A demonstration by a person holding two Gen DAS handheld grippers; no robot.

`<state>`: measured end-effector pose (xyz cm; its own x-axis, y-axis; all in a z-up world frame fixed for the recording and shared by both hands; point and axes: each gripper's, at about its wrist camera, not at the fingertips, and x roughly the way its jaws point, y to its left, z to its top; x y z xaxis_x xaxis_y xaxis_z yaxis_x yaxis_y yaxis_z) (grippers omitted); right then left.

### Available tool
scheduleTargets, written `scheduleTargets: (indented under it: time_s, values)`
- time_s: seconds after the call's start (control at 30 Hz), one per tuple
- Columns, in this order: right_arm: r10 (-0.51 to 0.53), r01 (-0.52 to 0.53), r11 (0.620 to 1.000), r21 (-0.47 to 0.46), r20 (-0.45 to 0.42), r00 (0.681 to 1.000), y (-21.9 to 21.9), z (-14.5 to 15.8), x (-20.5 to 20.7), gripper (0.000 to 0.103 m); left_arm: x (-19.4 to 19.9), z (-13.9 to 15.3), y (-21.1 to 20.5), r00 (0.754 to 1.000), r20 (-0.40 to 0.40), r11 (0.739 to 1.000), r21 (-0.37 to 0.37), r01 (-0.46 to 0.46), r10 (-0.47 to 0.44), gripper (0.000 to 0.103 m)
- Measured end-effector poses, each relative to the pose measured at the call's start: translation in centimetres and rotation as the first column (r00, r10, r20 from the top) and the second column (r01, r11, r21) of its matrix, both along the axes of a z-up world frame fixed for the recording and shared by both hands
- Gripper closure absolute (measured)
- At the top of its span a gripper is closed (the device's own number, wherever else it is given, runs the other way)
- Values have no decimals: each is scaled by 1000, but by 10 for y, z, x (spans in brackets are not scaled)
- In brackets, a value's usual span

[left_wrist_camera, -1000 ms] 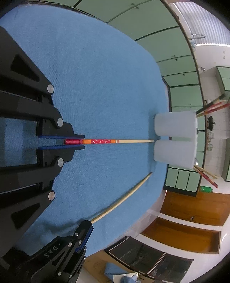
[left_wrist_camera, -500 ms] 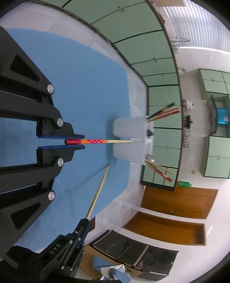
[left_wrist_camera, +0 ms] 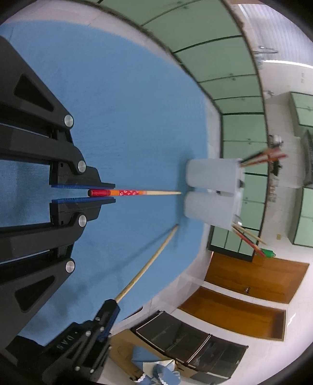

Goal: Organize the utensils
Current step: 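Lift both chopsticks and lower them into the utensil holder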

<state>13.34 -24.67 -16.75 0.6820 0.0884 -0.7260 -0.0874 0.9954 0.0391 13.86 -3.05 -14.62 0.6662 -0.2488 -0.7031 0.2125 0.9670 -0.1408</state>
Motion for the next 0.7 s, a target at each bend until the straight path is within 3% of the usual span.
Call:
scheduleTargets:
  time_s: [0.23,0.43,0.7]
  values:
    - [-11,9,1000,-23,-67,998,2,-35,9,97,3,-33,3,998,-63,999,-11,30,-31,97]
    - [-10,9,1000,-9,-71,997,2,-38,12,97,0,-41,1,995,-86,999,3,46,-45,97]
    - [-9,10,1000,19,-77,997,-2,-39,12,96,-12,-40,-1,995,-80,997,37,66,-63,83]
